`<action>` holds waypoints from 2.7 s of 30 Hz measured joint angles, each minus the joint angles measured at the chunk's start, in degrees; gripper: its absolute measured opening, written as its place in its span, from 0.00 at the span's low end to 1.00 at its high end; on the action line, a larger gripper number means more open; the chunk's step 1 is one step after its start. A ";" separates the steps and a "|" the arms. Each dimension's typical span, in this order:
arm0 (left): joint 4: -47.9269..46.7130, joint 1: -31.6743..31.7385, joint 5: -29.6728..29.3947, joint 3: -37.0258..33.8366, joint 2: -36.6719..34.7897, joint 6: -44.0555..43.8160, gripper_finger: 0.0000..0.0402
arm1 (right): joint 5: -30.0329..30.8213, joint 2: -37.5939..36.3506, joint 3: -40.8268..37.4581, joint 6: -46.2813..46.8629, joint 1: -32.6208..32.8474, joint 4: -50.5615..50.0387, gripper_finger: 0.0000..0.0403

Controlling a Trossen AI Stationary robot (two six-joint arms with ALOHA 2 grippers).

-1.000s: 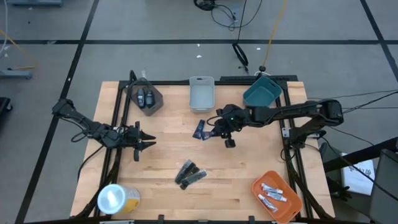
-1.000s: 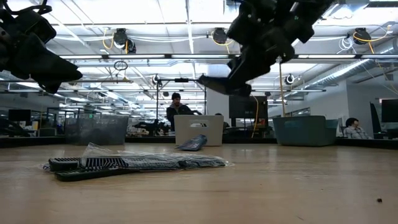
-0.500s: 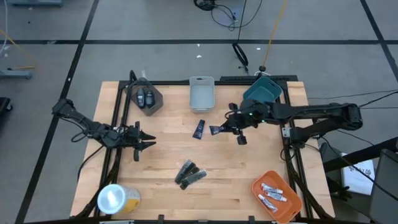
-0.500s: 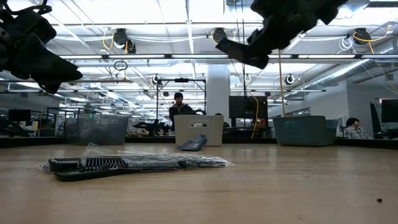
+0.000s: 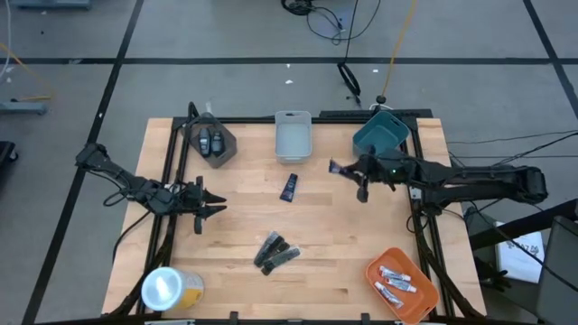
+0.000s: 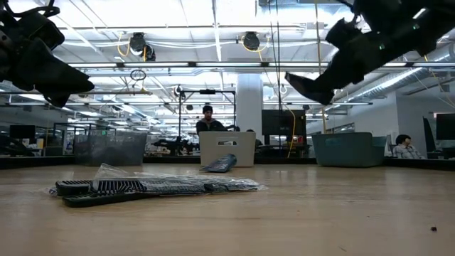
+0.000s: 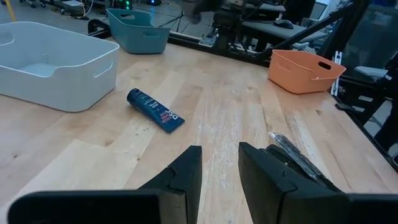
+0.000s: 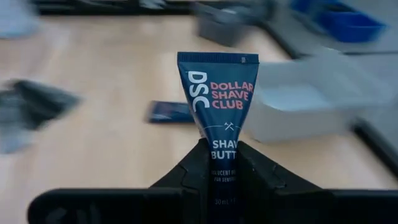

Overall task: Pick & Place Travel size toiletries
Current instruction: Put the right blue shaving cream into the blue bin

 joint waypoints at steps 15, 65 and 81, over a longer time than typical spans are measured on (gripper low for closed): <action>0.00 0.02 -0.03 0.00 0.00 -0.20 0.25 | 17.75 -3.14 -0.69 10.70 -12.93 -3.76 0.13; 0.02 0.02 -0.57 0.00 0.00 -2.01 0.25 | 9.03 2.43 -0.69 5.80 -34.01 -9.27 0.38; 8.83 5.04 -6.33 -0.09 5.68 -5.80 0.25 | -20.08 -11.20 -0.69 2.13 -14.97 1.48 0.36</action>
